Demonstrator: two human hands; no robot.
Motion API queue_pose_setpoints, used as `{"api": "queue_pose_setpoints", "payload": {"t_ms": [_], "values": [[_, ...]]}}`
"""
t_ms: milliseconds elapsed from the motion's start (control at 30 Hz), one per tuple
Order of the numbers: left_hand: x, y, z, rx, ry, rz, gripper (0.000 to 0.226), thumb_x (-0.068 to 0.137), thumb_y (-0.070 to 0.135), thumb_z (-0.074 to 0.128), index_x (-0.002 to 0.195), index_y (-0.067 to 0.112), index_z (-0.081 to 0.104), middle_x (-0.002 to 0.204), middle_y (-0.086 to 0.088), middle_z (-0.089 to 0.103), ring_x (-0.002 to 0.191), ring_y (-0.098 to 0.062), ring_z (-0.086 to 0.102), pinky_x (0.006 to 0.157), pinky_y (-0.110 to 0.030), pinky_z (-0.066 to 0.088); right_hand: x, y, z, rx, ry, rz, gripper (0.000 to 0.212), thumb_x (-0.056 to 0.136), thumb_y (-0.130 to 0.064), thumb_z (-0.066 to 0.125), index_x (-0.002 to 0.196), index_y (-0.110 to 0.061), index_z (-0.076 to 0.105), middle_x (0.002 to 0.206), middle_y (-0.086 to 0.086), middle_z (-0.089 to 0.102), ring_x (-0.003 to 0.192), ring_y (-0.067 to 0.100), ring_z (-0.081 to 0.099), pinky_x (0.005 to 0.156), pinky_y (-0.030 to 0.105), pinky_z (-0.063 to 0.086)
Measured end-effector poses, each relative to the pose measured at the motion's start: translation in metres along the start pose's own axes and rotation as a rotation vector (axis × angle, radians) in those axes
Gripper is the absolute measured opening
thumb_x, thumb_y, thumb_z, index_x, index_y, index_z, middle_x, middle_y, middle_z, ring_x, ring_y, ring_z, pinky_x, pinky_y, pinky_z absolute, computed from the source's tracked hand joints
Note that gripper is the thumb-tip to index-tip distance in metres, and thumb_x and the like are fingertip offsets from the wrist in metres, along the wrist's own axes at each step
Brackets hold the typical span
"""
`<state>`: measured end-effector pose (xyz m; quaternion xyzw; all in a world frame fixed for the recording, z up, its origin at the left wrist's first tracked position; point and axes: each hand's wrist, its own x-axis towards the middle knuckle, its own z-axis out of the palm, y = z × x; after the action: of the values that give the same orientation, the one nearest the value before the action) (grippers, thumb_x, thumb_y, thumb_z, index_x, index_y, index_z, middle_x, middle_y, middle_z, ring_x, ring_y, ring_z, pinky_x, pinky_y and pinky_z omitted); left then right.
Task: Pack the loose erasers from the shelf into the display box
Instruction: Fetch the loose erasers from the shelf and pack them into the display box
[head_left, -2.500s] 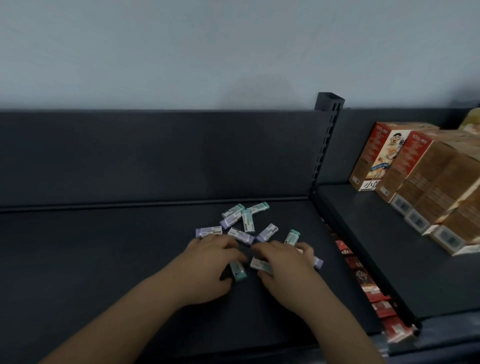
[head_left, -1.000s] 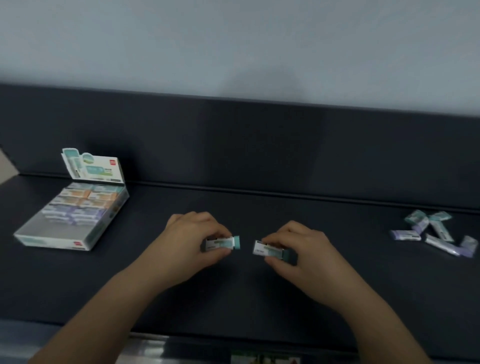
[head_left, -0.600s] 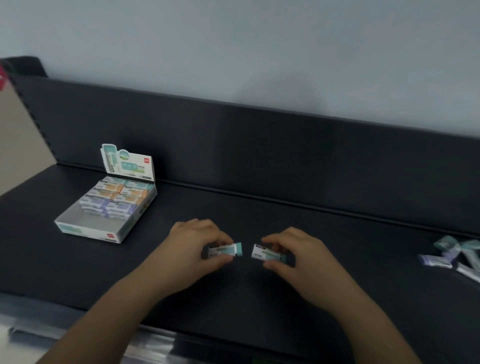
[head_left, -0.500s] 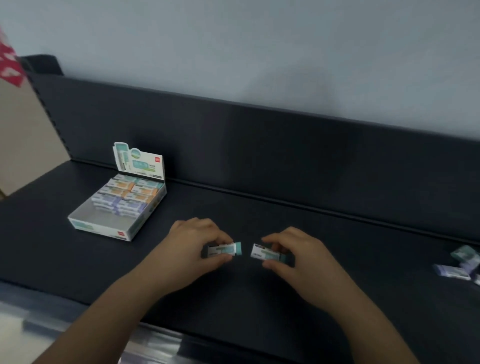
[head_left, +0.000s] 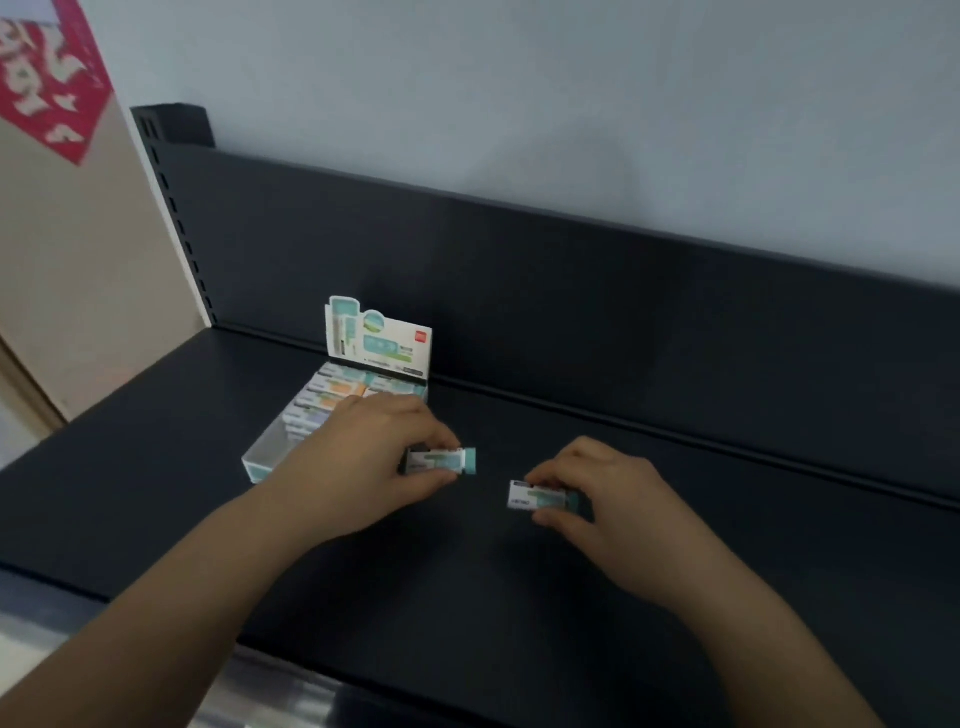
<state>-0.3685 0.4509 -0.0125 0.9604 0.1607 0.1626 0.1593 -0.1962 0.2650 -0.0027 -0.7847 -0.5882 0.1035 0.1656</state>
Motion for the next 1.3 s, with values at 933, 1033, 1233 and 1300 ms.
{"api": "queue_pose_setpoints", "payload": {"t_ms": [933,1033,1233,1300], "values": [[-0.026,-0.129,-0.034,-0.031,-0.123,0.149,0.025,0.084,0.057,0.060,0.096,0.038,0.071,0.093,0.020,0.068,0.089,0.001,0.051,0.083,-0.029,0.028,0.091,-0.145,0.073,-0.043,0.079,0.210,0.012,0.090,-0.034,0.060,0.098,-0.038,0.053,0.105,-0.022,0.056,0.098,0.000,0.039,0.089,0.025,0.023],[-0.025,-0.128,-0.033,-0.008,-0.098,0.109,0.022,0.083,0.056,0.061,0.094,0.038,0.069,0.096,0.022,0.065,0.091,0.002,0.049,0.086,-0.028,0.029,0.096,-0.148,0.075,-0.080,0.078,0.228,0.012,0.089,-0.036,0.062,0.095,-0.038,0.052,0.105,-0.020,0.057,0.099,0.002,0.040,0.088,0.026,0.023],[-0.025,-0.124,-0.031,-0.046,-0.118,0.031,0.014,0.082,0.048,0.066,0.088,0.038,0.072,0.101,0.022,0.059,0.100,-0.003,0.043,0.089,-0.027,0.029,0.104,-0.151,0.074,-0.194,0.033,0.235,0.008,0.091,-0.029,0.058,0.096,-0.030,0.064,0.109,-0.012,0.055,0.103,0.012,0.044,0.093,0.032,0.032],[-0.025,-0.125,-0.030,-0.046,-0.104,0.002,0.013,0.080,0.048,0.069,0.086,0.037,0.073,0.099,0.021,0.051,0.098,-0.004,0.039,0.086,-0.027,0.028,0.105,-0.151,0.074,-0.195,0.020,0.239,0.008,0.092,-0.027,0.057,0.092,-0.029,0.065,0.109,-0.010,0.054,0.104,0.013,0.045,0.094,0.032,0.034]]}}
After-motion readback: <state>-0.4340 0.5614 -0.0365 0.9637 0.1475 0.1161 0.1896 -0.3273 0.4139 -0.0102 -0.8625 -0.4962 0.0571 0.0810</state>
